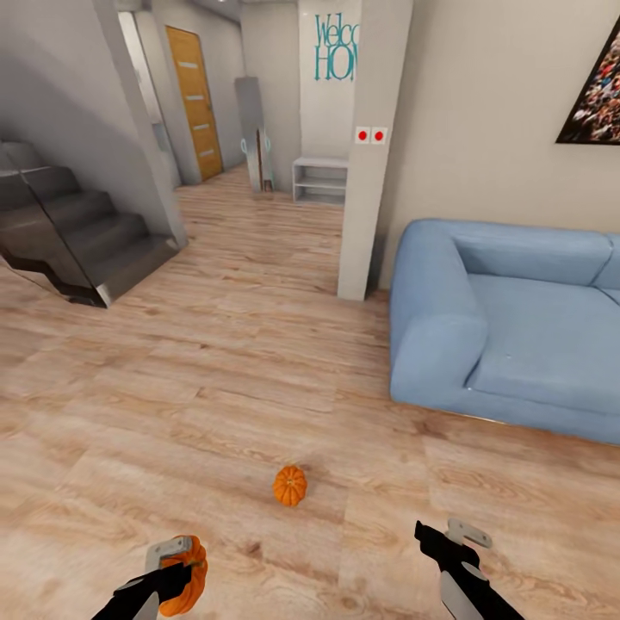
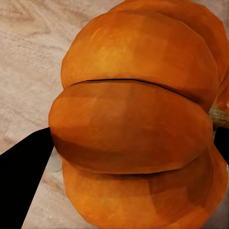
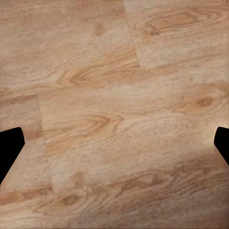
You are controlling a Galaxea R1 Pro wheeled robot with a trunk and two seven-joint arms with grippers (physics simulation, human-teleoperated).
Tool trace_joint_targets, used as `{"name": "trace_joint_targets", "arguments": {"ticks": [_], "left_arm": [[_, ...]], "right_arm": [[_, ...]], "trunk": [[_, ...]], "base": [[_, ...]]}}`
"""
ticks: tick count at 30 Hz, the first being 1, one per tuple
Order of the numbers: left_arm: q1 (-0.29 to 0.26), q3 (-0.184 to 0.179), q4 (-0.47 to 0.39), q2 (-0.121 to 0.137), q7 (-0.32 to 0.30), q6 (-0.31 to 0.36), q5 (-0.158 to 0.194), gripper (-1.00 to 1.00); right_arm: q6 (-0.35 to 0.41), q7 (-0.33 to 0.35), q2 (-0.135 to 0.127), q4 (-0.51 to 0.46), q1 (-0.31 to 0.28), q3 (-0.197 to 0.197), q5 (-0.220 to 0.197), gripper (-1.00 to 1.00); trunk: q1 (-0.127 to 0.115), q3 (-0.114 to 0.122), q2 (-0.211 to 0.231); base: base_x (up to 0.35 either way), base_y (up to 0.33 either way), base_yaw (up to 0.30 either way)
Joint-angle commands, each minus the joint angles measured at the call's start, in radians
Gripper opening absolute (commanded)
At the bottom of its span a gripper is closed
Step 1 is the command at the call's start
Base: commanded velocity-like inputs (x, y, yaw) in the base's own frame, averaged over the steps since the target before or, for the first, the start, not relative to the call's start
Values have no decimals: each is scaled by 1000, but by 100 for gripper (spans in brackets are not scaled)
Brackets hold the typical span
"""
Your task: Place each of the two pumpkins and all three candles from the living room inside a cabinet in the living room (use any cabinet), then make sure every cabinet is closed, and position the cauldron so it is next to a table in the living room.
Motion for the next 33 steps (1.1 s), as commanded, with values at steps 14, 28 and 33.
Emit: {"name": "trace_joint_targets", "arguments": {"ticks": [14, 28, 33], "left_arm": [[0, -9, -3, 1, 10, 4, 9, -100], [1, -9, -3, 1, 10, 4, 8, -100], [0, -8, -3, 1, 10, 4, 8, -100]], "right_arm": [[-6, -6, -1, 0, -1, 9, -8, 100], [-6, -6, -1, 0, -1, 10, -6, 100], [-6, -6, -1, 0, -1, 10, -6, 100]], "trunk": [[0, -1, 0], [0, -1, 0], [0, -1, 0]], "base": [[165, -113, 29], [133, -62, 17], [85, -46, 205]]}}
